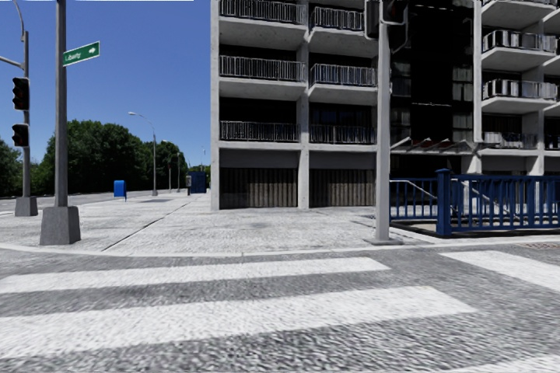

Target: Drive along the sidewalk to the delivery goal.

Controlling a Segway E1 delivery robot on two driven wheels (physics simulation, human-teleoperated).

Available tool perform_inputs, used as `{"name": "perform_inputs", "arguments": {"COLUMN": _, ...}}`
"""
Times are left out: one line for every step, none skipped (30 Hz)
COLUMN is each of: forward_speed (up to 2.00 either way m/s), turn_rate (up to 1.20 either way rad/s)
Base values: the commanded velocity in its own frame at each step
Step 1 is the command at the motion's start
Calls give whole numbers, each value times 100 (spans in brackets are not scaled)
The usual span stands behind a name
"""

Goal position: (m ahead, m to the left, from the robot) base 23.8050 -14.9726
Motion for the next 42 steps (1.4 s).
{"name": "perform_inputs", "arguments": {"forward_speed": 200, "turn_rate": 0}}
{"name": "perform_inputs", "arguments": {"forward_speed": 200, "turn_rate": 0}}
{"name": "perform_inputs", "arguments": {"forward_speed": 200, "turn_rate": 0}}
{"name": "perform_inputs", "arguments": {"forward_speed": 200, "turn_rate": 0}}
{"name": "perform_inputs", "arguments": {"forward_speed": 200, "turn_rate": 0}}
{"name": "perform_inputs", "arguments": {"forward_speed": 200, "turn_rate": 0}}
{"name": "perform_inputs", "arguments": {"forward_speed": 200, "turn_rate": 0}}
{"name": "perform_inputs", "arguments": {"forward_speed": 200, "turn_rate": 0}}
{"name": "perform_inputs", "arguments": {"forward_speed": 200, "turn_rate": 0}}
{"name": "perform_inputs", "arguments": {"forward_speed": 200, "turn_rate": 0}}
{"name": "perform_inputs", "arguments": {"forward_speed": 200, "turn_rate": 0}}
{"name": "perform_inputs", "arguments": {"forward_speed": 200, "turn_rate": 0}}
{"name": "perform_inputs", "arguments": {"forward_speed": 200, "turn_rate": 0}}
{"name": "perform_inputs", "arguments": {"forward_speed": 200, "turn_rate": 0}}
{"name": "perform_inputs", "arguments": {"forward_speed": 200, "turn_rate": 0}}
{"name": "perform_inputs", "arguments": {"forward_speed": 200, "turn_rate": 0}}
{"name": "perform_inputs", "arguments": {"forward_speed": 200, "turn_rate": 0}}
{"name": "perform_inputs", "arguments": {"forward_speed": 200, "turn_rate": 0}}
{"name": "perform_inputs", "arguments": {"forward_speed": 200, "turn_rate": 0}}
{"name": "perform_inputs", "arguments": {"forward_speed": 200, "turn_rate": 0}}
{"name": "perform_inputs", "arguments": {"forward_speed": 200, "turn_rate": 0}}
{"name": "perform_inputs", "arguments": {"forward_speed": 200, "turn_rate": 0}}
{"name": "perform_inputs", "arguments": {"forward_speed": 200, "turn_rate": 0}}
{"name": "perform_inputs", "arguments": {"forward_speed": 200, "turn_rate": 0}}
{"name": "perform_inputs", "arguments": {"forward_speed": 200, "turn_rate": 0}}
{"name": "perform_inputs", "arguments": {"forward_speed": 200, "turn_rate": 0}}
{"name": "perform_inputs", "arguments": {"forward_speed": 200, "turn_rate": 0}}
{"name": "perform_inputs", "arguments": {"forward_speed": 200, "turn_rate": 0}}
{"name": "perform_inputs", "arguments": {"forward_speed": 200, "turn_rate": -2}}
{"name": "perform_inputs", "arguments": {"forward_speed": 200, "turn_rate": -3}}
{"name": "perform_inputs", "arguments": {"forward_speed": 200, "turn_rate": -3}}
{"name": "perform_inputs", "arguments": {"forward_speed": 200, "turn_rate": -3}}
{"name": "perform_inputs", "arguments": {"forward_speed": 200, "turn_rate": -9}}
{"name": "perform_inputs", "arguments": {"forward_speed": 200, "turn_rate": -17}}
{"name": "perform_inputs", "arguments": {"forward_speed": 200, "turn_rate": -17}}
{"name": "perform_inputs", "arguments": {"forward_speed": 200, "turn_rate": -22}}
{"name": "perform_inputs", "arguments": {"forward_speed": 200, "turn_rate": -23}}
{"name": "perform_inputs", "arguments": {"forward_speed": 200, "turn_rate": -23}}
{"name": "perform_inputs", "arguments": {"forward_speed": 200, "turn_rate": -23}}
{"name": "perform_inputs", "arguments": {"forward_speed": 200, "turn_rate": -23}}
{"name": "perform_inputs", "arguments": {"forward_speed": 196, "turn_rate": -23}}
{"name": "perform_inputs", "arguments": {"forward_speed": 189, "turn_rate": -23}}
